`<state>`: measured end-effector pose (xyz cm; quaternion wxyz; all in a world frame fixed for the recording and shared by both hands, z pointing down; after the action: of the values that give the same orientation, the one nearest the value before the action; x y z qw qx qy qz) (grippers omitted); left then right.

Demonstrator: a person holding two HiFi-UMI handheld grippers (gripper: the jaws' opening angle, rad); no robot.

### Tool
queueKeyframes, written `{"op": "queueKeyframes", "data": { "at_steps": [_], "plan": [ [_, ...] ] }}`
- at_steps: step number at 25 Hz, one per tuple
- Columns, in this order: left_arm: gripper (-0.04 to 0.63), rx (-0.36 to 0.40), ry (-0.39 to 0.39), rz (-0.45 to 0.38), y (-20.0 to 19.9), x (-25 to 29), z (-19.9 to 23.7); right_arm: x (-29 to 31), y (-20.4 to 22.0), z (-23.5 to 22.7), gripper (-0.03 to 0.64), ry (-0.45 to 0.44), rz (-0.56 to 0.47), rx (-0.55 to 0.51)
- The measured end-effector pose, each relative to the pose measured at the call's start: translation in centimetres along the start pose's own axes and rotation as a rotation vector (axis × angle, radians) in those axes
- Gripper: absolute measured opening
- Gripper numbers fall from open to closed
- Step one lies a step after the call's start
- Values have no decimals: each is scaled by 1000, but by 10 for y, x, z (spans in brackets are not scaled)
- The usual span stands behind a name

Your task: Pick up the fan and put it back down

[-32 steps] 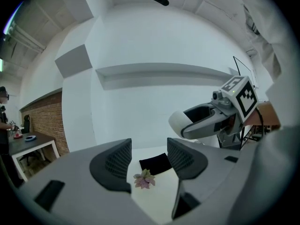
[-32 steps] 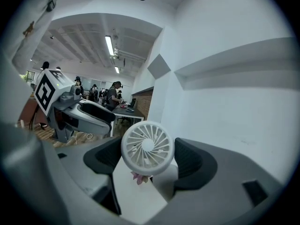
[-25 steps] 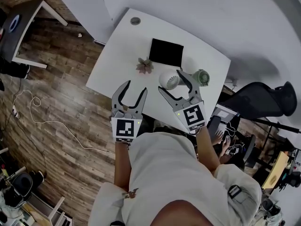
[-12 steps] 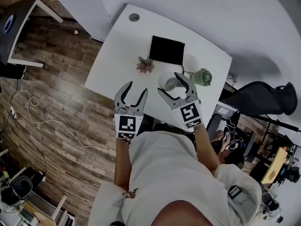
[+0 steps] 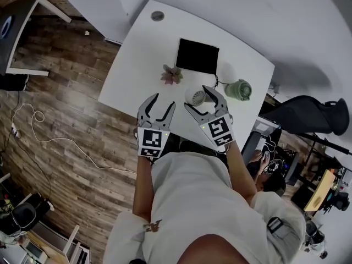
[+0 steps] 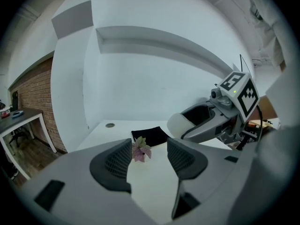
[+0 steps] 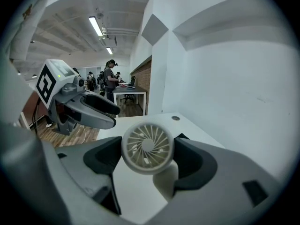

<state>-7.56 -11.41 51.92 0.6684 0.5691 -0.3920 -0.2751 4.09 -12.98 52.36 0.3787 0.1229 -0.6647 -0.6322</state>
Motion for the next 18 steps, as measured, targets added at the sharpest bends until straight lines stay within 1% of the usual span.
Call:
{"op": "queueKeyframes", "data": {
  "at_steps": [18],
  "plan": [
    [233, -55, 40, 114, 51, 27, 18, 38, 61, 0, 357, -46, 150, 52]
  ]
}}
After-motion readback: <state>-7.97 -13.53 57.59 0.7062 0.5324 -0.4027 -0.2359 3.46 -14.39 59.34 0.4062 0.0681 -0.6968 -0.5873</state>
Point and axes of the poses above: the fingertips, and each gripper's own axes: x forward along the fingers, z to its left, y out of its underside, the point moved 3 cm from there along -x, backward along the fingers, and after that the axes turned 13 degrees about -z, right-handed, at the moved point
